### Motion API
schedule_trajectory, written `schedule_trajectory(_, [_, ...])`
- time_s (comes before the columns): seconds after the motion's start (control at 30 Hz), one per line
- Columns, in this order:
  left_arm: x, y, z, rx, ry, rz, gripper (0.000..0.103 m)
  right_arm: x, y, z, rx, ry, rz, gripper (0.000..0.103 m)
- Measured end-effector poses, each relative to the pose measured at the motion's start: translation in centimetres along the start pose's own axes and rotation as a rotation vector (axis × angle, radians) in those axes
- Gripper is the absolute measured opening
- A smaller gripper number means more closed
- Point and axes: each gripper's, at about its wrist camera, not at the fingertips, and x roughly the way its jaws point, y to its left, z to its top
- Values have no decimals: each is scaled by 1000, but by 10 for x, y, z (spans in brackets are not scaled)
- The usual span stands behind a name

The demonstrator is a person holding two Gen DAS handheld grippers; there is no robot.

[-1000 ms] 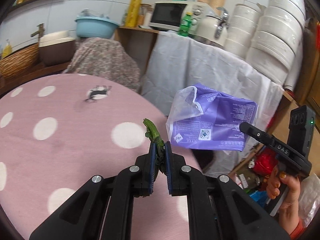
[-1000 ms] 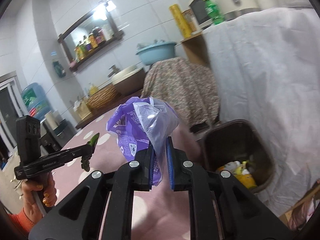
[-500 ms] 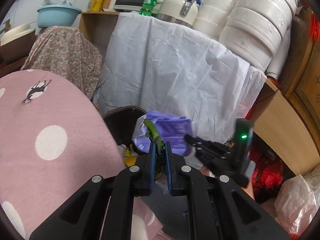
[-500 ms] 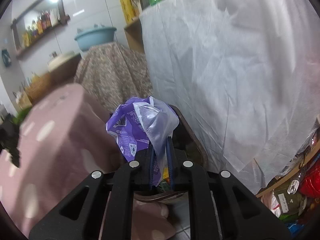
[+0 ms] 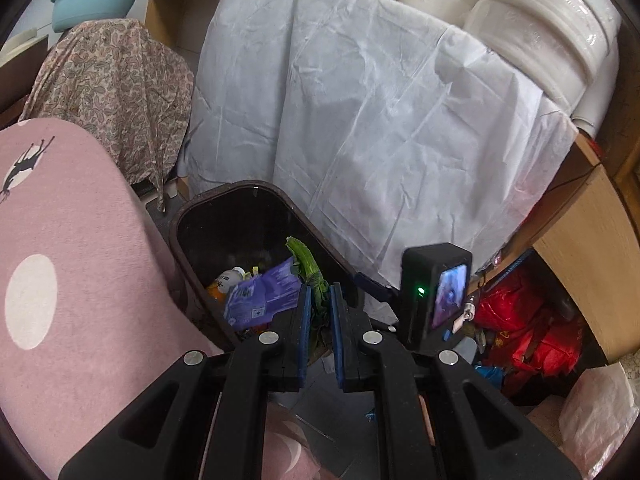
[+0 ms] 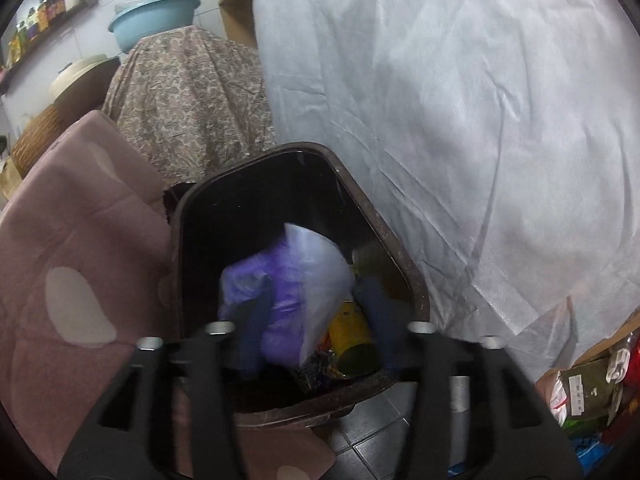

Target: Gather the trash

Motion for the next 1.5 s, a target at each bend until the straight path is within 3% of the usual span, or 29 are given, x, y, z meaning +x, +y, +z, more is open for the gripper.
schedule_trajectory(0.2, [43, -6, 16, 5, 65, 37, 10, -18, -9, -10, 40, -28, 17, 60])
schedule_trajectory(0.53, [104, -8, 29, 1, 161, 97, 10, -60, -37, -42, 57, -60, -33, 62])
schedule_trajectory(0.7, [121, -9, 30, 19, 185, 127, 13, -73, -47, -53, 79, -71, -61, 69])
schedule_trajectory(0.77, [126, -9, 31, 20, 185, 138, 26, -77, -50, -57, 88, -78, -74, 75])
schedule_trajectory(0.83, [124, -10, 32, 20, 164, 146, 55, -83, -53, -61, 97, -88, -78, 75])
schedule_trajectory(1.07, [100, -20, 30, 77, 103, 165, 65, -96, -51, -71, 112, -101, -72, 81])
schedule_trajectory(1.17, [73, -24, 25, 102, 45, 162, 74, -108, -46, -75, 104, -118, -73, 83])
schedule_trajectory(1.4, [-25, -29, 2, 174, -174, 188, 98, -148, -19, -82, 18, -197, -136, 95])
schedule_trajectory(1.5, [-65, -27, -13, 189, -260, 214, 98, -172, -2, -82, -30, -247, -178, 97])
